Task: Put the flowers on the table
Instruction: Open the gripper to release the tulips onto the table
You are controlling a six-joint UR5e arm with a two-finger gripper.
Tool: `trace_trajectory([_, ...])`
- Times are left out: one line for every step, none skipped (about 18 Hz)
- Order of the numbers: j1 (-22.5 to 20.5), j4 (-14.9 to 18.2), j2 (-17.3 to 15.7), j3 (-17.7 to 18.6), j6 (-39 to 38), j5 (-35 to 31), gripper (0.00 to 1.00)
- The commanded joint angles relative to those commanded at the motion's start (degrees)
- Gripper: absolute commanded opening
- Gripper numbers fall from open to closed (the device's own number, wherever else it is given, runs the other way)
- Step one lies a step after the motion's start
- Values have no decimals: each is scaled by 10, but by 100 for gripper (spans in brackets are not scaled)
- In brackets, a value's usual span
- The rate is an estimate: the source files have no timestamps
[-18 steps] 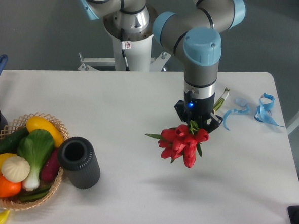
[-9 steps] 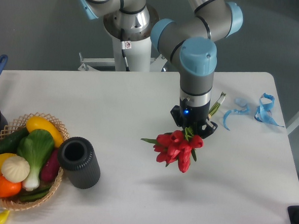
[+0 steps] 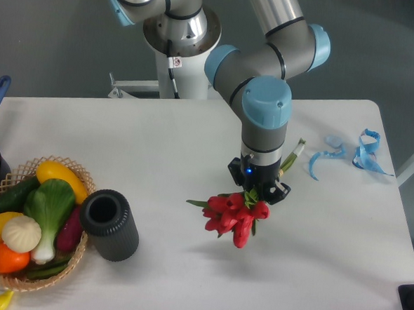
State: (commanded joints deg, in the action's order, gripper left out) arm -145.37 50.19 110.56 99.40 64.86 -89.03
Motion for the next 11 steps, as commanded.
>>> trace_trajectory([3, -30, 4, -2, 0, -2, 100])
trace_trajectory([5, -38, 4, -2, 0, -2, 100])
trace_trajectory([5, -38, 6, -1, 1, -3, 100])
trace_trajectory([5, -40, 7, 2, 3, -2, 100])
trace_trajectory([5, -41, 7, 2, 4, -2, 100])
trace_trajectory([5, -43, 8, 0, 4, -3, 100])
trace_trajectory([4, -43, 7, -3, 5, -3, 100])
trace_trajectory([4, -42, 7, -7, 4, -4, 100])
trace_trajectory([2, -41, 6, -11, 5, -3, 100])
trace_trajectory([0, -42, 4, -11, 5, -3, 100])
trace_trajectory([0, -43, 4, -11, 5, -3, 100])
